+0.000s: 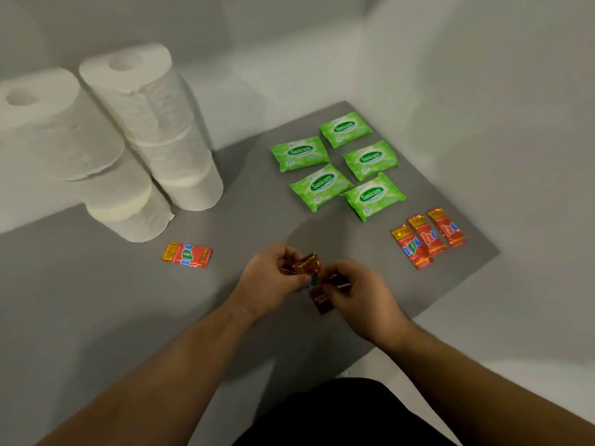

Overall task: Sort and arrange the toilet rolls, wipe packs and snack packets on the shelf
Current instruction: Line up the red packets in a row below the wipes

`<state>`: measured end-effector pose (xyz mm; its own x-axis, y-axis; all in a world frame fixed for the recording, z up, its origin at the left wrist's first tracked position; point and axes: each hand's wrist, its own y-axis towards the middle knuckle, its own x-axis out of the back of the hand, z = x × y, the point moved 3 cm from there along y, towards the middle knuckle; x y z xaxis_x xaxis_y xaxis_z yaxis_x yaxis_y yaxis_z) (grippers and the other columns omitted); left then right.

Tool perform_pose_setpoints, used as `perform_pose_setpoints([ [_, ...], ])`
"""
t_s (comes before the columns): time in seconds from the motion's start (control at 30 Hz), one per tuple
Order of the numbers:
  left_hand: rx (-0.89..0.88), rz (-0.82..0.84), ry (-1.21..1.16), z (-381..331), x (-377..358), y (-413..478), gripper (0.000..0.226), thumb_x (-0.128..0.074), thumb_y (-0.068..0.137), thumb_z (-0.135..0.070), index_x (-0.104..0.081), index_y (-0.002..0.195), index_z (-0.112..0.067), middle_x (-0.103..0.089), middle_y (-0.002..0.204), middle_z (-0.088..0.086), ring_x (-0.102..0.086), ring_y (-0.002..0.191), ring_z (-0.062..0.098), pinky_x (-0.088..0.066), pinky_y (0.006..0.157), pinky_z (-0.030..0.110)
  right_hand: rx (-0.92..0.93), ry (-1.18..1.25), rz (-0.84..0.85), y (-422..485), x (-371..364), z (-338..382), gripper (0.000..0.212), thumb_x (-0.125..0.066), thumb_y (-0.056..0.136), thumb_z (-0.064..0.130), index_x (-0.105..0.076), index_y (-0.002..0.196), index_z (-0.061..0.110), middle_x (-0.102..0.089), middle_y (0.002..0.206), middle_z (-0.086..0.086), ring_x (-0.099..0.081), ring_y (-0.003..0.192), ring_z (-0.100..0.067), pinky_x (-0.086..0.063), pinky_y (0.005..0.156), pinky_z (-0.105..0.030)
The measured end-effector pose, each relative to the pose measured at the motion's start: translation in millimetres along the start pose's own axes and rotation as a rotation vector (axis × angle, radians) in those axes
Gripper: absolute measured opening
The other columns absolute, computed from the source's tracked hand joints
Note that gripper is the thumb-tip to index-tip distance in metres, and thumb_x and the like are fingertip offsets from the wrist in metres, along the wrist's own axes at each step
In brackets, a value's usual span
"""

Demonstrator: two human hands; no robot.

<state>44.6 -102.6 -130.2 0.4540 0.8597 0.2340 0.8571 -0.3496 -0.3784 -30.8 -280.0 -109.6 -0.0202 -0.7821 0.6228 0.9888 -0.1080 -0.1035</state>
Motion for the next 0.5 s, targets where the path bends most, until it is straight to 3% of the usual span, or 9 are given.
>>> perform_pose_setpoints([
  [0.1, -0.046, 0.010, -0.023, -21, -24, 13, 0.033, -0.085, 0.075, -0.008, -0.067, 0.103, -0.013, -0.078, 0.097, 0.010, -0.075, 0.092, 0.035, -0.062, 0.087, 0.046, -0.026, -0.003, -0.067, 6, 32, -14, 0.022, -0.070, 0.089, 0.012, -0.070, 0.096, 0.033, -0.066, 0.095, 0.018, -0.066, 0.088, -0.001, -0.053, 0.073, -0.012],
  [0.27, -0.049, 0.014, 0.010, -23, -46, 23, 0.032, -0.086, 0.072, -0.018, -0.069, 0.099, -0.021, -0.076, 0.095, 0.001, -0.070, 0.081, 0.011, -0.058, 0.085, 0.036, -0.162, -0.053, -0.140, 21, 74, -58, 0.021, -0.065, 0.094, 0.013, -0.071, 0.105, 0.029, -0.065, 0.100, 0.015, -0.065, 0.094, -0.006, -0.058, 0.079, -0.025],
  [0.37, -0.012, 0.006, 0.031, -11, -54, 23, 0.032, -0.082, 0.066, -0.024, -0.069, 0.096, -0.023, -0.076, 0.093, 0.002, -0.070, 0.082, 0.013, -0.058, 0.086, 0.039, -0.264, -0.091, -0.118, 30, 89, -93, 0.020, -0.063, 0.096, 0.015, -0.071, 0.110, 0.027, -0.067, 0.106, 0.011, -0.065, 0.097, -0.009, -0.059, 0.082, -0.032],
  [0.5, 0.047, -0.011, 0.052, 1, -65, 22, 0.032, -0.085, 0.070, -0.012, -0.068, 0.096, -0.015, -0.073, 0.093, 0.006, -0.068, 0.082, 0.019, -0.056, 0.085, 0.038, -0.265, -0.177, -0.021, 41, 91, -123, 0.021, -0.063, 0.097, 0.016, -0.070, 0.116, 0.024, -0.068, 0.115, 0.007, -0.064, 0.105, -0.012, -0.058, 0.089, -0.032],
])
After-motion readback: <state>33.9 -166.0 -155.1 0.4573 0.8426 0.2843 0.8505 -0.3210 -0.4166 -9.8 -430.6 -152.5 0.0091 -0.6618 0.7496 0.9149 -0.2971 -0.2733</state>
